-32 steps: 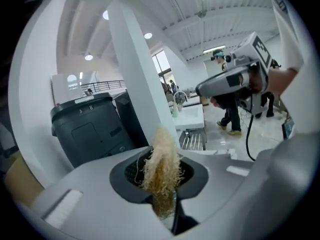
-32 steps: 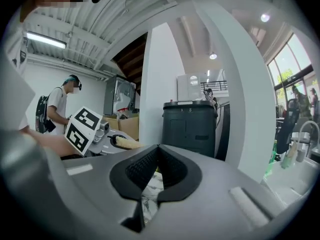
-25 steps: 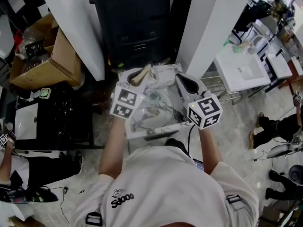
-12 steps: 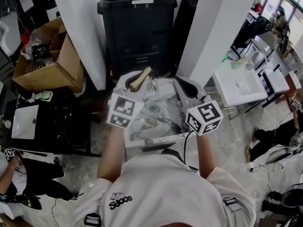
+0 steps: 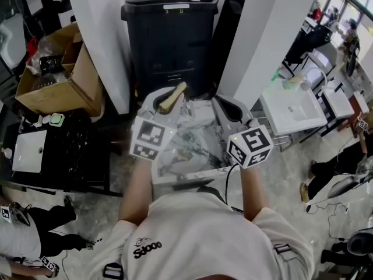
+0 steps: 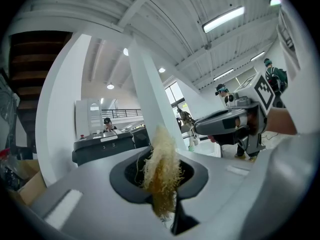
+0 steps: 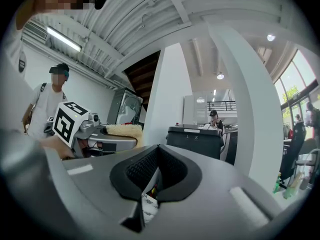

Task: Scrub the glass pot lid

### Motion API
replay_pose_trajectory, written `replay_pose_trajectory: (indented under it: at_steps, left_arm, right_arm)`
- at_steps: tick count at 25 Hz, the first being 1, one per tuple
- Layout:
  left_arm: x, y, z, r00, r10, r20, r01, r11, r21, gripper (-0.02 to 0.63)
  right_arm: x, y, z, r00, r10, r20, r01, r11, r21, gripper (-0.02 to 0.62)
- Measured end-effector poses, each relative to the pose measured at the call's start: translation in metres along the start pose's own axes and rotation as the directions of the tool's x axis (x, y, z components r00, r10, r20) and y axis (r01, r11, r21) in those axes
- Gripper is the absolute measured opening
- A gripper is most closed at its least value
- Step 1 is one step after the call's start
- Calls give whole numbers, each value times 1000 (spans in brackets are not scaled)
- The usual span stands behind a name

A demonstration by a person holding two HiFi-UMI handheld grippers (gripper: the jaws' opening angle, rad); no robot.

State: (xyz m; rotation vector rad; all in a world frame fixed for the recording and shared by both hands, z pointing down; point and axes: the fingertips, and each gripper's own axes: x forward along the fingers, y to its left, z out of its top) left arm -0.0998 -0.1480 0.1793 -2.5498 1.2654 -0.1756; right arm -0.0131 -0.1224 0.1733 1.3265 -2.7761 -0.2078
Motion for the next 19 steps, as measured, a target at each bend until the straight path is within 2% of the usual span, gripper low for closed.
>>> replay_pose_trajectory:
  at_steps: [19]
  left_arm:
    - [2, 1, -4, 1000, -2, -2, 2, 1000, -4, 57]
  right_arm:
    - [8, 1, -9, 1000, 8, -18, -8, 1000, 5, 0]
